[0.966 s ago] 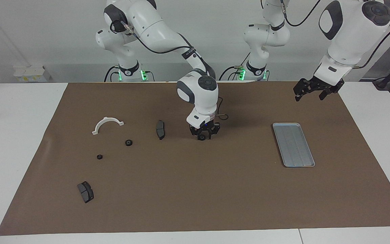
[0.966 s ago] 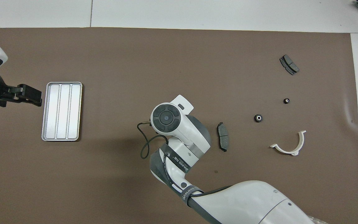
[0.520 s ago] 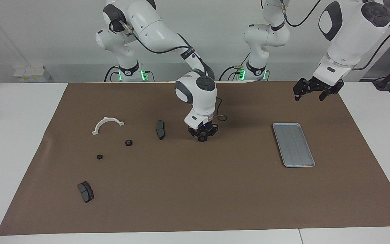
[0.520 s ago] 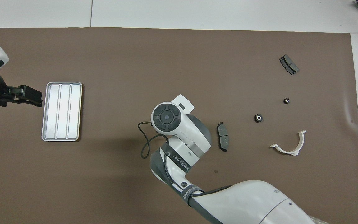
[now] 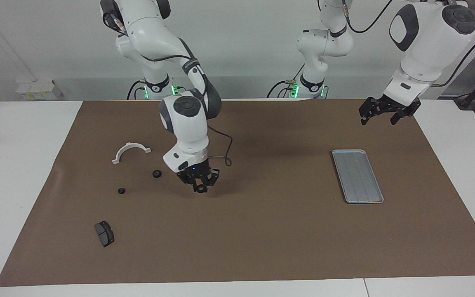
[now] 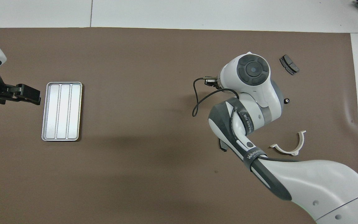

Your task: Place bearing gear from tray to pile

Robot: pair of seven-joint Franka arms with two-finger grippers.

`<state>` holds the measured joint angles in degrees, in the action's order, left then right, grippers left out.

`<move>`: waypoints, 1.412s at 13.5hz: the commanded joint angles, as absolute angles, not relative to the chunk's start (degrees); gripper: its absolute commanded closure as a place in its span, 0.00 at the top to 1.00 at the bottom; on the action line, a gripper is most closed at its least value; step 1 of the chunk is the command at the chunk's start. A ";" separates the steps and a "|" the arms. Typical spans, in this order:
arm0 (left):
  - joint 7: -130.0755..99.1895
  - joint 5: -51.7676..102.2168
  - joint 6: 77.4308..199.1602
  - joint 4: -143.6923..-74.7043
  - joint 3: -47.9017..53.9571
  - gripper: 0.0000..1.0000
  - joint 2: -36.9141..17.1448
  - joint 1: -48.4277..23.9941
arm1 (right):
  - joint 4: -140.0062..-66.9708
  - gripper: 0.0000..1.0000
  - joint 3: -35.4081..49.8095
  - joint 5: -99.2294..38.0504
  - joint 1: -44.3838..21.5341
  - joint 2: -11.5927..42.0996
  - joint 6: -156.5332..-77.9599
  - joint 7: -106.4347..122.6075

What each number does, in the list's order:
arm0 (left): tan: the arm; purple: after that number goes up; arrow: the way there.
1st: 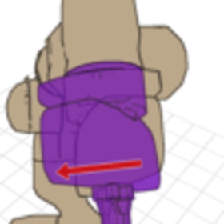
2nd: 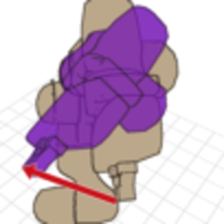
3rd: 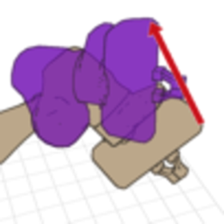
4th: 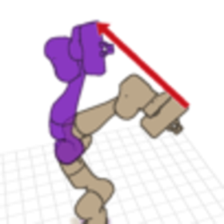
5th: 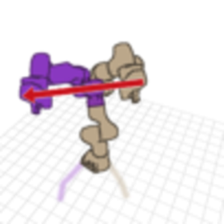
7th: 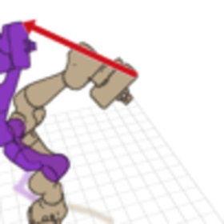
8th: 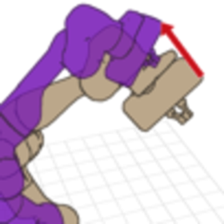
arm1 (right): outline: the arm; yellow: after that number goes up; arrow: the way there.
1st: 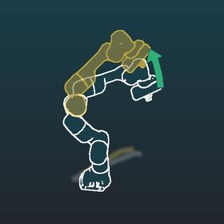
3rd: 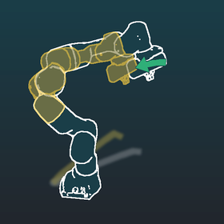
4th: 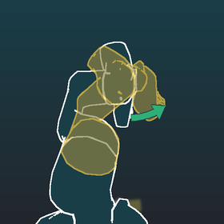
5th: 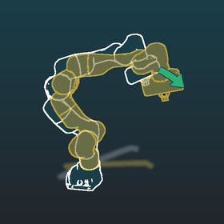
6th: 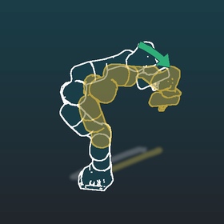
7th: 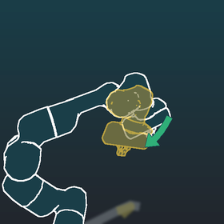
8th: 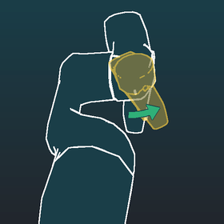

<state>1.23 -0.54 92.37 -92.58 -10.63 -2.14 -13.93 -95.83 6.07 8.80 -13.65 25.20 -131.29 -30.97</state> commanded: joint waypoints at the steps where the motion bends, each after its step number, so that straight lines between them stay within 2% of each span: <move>1: 1.32 -1.32 94.48 -94.30 -10.63 1.00 -1.23 -13.62 | -96.15 0.00 7.03 9.49 -8.19 25.75 -134.12 -25.51; 8: 1.32 -1.23 97.03 -93.69 -10.63 1.00 -1.67 -13.80 | -93.79 0.00 7.12 9.23 0.17 32.42 -140.80 -20.48; 9: 1.32 -1.23 97.03 -93.43 -10.37 1.00 -1.84 -13.10 | -93.08 0.12 7.12 9.32 0.96 33.21 -141.84 -19.61; 10: 1.32 -1.06 97.12 -93.34 -9.68 1.00 -1.93 -11.36 | -92.99 0.60 7.12 9.23 1.84 33.40 -142.99 -19.16; 11: 1.32 -0.97 97.21 -93.25 -7.14 1.00 -1.93 -9.25 | -92.99 1.00 7.12 9.14 1.67 33.40 -143.17 -19.25; 14: 1.23 -1.05 97.21 -92.20 4.54 1.00 -2.81 1.38 | -93.51 1.00 7.21 9.14 1.05 31.91 -141.69 -19.25; 19: 0.70 -0.79 95.81 -90.19 5.36 1.00 -3.51 0.88 | -97.11 1.00 7.38 9.05 0.53 17.96 -126.94 -16.71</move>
<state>1.17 -0.53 96.83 -92.60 4.53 -2.28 0.53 -93.44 6.86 8.80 0.32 24.89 -131.40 -19.12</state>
